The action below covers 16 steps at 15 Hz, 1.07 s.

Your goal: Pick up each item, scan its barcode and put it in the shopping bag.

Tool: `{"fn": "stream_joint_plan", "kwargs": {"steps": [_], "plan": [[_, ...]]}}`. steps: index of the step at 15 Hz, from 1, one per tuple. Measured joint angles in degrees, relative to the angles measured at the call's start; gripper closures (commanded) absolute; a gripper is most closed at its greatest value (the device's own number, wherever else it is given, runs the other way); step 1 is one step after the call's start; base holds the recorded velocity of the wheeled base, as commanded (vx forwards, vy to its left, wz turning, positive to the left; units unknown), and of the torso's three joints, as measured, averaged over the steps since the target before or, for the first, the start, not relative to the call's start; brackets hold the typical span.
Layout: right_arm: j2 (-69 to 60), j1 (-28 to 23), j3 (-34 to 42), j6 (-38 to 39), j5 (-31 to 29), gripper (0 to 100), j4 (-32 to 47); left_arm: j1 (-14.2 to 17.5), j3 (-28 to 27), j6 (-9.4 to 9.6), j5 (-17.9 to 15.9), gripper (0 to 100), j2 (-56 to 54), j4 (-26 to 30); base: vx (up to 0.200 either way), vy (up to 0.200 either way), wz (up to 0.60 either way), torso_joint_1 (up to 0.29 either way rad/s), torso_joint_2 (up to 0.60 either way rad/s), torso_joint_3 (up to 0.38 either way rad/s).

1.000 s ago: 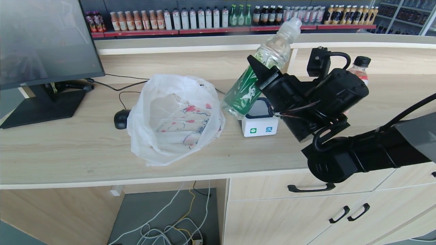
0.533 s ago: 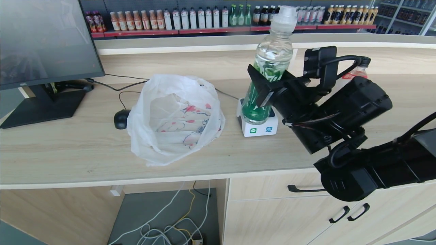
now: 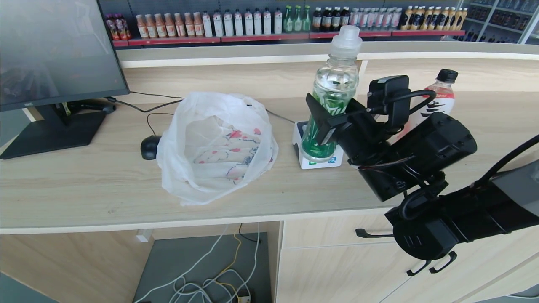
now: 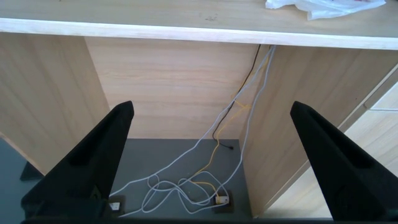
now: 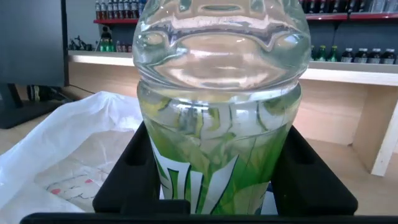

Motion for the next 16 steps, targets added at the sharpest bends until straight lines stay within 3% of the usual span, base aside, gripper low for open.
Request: {"fn": "stream_joint_plan", "kwargs": {"steps": [4,16], "plan": [[0.44,-0.88,-0.77,0.02,-0.16,100,0.06,0.0,0.0,0.71,-0.1,0,0.0,0.02,0.0,0.0,0.0,0.0,0.0,0.0],[-0.69,-1.99,-2.21,-0.11,-0.41,100,0.02,0.0,0.0,0.2,-0.07,0,0.0,0.02,0.0,0.2,0.0,0.002,0.0,0.003]]}}
